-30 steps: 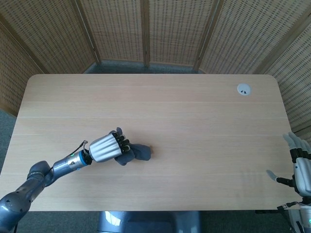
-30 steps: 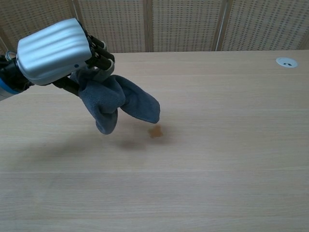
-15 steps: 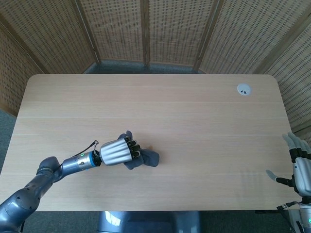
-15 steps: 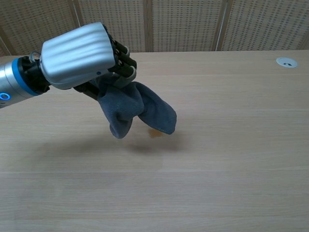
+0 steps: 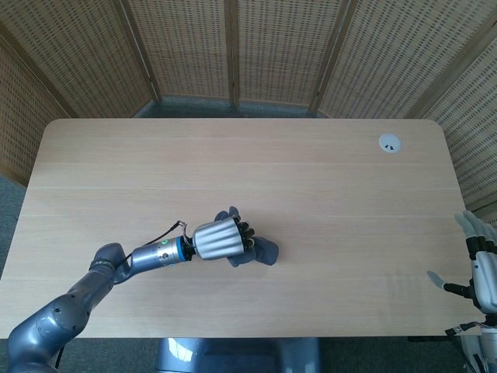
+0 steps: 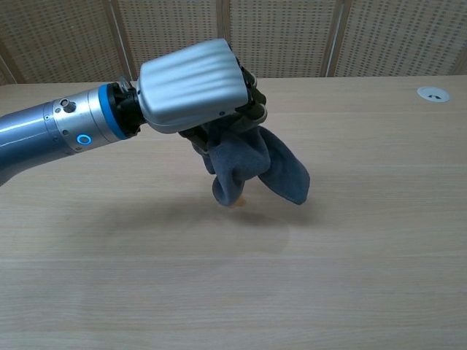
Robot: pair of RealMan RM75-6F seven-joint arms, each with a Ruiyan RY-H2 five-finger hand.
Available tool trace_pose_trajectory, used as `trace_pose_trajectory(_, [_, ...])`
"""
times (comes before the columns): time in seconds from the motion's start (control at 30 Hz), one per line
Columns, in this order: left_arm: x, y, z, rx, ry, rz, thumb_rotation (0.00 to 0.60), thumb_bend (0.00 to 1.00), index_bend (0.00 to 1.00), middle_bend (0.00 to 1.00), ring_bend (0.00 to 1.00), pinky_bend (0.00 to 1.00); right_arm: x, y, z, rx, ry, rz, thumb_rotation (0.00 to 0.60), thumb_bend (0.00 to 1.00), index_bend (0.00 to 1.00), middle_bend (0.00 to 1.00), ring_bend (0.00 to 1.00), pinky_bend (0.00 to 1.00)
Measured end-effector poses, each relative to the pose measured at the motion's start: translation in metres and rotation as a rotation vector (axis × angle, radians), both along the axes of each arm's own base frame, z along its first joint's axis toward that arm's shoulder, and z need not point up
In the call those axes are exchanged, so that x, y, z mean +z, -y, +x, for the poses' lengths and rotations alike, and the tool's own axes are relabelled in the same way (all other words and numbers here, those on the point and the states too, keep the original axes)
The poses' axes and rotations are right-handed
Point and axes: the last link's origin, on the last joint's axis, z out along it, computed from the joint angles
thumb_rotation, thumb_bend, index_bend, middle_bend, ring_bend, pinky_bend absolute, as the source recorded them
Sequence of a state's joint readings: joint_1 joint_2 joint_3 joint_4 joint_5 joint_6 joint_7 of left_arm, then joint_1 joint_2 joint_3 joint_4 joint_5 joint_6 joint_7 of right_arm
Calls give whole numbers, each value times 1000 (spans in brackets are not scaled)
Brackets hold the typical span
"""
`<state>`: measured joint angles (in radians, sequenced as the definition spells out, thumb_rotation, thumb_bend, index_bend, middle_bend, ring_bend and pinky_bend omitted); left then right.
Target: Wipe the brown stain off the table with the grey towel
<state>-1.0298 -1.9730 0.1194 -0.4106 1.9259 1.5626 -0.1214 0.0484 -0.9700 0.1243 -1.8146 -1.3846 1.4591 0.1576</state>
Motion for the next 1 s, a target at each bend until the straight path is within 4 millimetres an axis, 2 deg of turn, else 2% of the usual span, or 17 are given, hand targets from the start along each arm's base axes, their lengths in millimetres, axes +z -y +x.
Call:
trace_pose_trajectory(0.5, [-14,-14,16,48,-29,18,600,231,727,698,683,921,2,2,-2,-8,-2,-4,600,0,0,0,0,0])
trace_pose_trajectory(1.0, [-48,-14,22,133,-102,-10,600,222,726,679,669,918,4,2,-4,-8,1,-12,600,0,0,0,0,0])
